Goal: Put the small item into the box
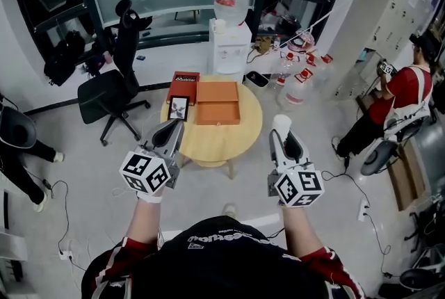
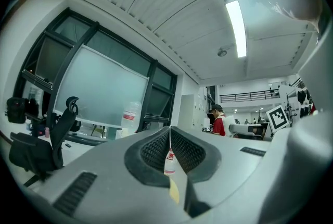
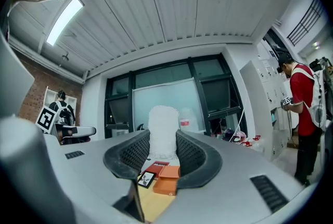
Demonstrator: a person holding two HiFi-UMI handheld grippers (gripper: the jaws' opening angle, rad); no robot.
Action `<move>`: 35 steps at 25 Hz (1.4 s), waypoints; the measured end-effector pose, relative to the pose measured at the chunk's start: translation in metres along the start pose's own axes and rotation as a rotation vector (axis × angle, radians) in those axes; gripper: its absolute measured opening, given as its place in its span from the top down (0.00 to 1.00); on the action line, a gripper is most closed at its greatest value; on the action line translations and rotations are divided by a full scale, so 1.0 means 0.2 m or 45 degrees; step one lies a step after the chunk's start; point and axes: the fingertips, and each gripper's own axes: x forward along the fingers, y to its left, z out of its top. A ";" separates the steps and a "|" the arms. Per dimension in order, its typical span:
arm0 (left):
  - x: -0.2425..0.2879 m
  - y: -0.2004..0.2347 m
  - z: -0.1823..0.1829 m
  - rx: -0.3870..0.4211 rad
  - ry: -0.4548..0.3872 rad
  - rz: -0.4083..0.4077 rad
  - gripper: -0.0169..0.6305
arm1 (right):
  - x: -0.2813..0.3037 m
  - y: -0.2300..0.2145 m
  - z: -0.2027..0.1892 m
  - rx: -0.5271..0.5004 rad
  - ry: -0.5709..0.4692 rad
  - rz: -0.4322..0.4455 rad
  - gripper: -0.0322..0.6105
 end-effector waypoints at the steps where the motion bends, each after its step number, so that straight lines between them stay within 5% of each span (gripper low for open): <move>1: 0.03 0.01 0.00 0.001 0.000 0.000 0.94 | 0.03 -0.02 0.00 0.000 0.003 0.005 0.68; 19: 0.56 0.05 -0.02 0.032 -0.002 0.046 0.94 | 0.49 -0.36 -0.01 0.008 0.034 0.129 0.68; 35: 0.82 -0.03 -0.05 0.062 0.028 0.081 0.94 | 0.63 -0.60 -0.01 0.070 0.027 0.191 0.68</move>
